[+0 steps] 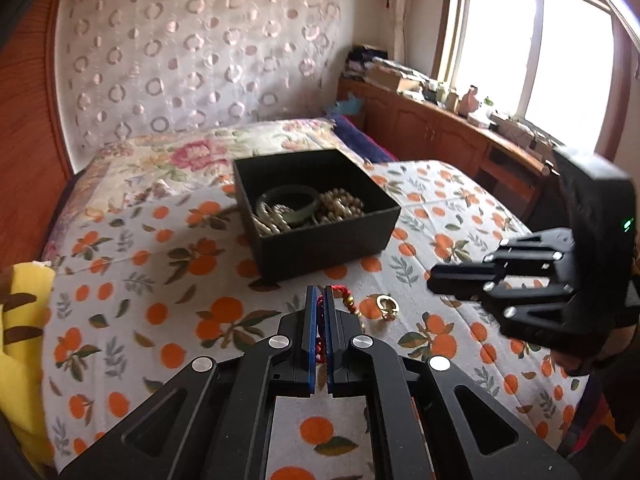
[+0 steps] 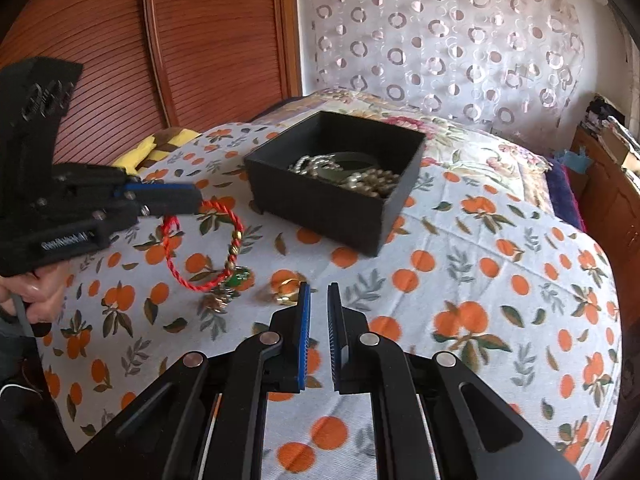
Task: Organize jewelry
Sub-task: 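Grasp the red string bracelet with the left tool while the right tool grasps the green pendant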
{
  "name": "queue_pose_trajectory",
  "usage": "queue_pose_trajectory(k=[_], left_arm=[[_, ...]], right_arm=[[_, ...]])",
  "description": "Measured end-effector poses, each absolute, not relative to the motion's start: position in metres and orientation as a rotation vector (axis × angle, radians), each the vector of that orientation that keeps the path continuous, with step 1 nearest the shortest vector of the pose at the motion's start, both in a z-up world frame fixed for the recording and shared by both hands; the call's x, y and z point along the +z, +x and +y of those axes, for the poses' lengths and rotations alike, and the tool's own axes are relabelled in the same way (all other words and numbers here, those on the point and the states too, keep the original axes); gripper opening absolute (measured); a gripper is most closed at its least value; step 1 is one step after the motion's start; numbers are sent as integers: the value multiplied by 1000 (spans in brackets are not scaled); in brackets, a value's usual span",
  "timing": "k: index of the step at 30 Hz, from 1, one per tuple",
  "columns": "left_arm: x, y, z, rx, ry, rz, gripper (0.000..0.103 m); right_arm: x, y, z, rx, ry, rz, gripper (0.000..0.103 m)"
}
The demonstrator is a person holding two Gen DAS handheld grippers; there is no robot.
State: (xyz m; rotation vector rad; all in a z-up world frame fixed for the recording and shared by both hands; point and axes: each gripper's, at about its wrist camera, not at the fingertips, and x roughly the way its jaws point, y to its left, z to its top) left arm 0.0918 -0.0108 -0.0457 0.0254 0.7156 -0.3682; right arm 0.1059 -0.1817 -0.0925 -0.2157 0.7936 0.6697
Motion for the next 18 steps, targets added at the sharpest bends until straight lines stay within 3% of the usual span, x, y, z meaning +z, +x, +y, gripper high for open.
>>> queue_pose_trajectory(k=[4,6,8,18], left_arm=[[-38,83,-1,-345,4,688,2],[-36,78,6,-329,-1,678,2],[-35,74,14,-312,-6,672,2],[-40,67,34,-282,-34,668,2]], right_arm=[[-96,104,-167,699,-216,805,10],[-97,102,-159,714,-212,805,26],[-97,101,-152,730,-209,807,31],[-113,111,-120,755,-229,893,31]])
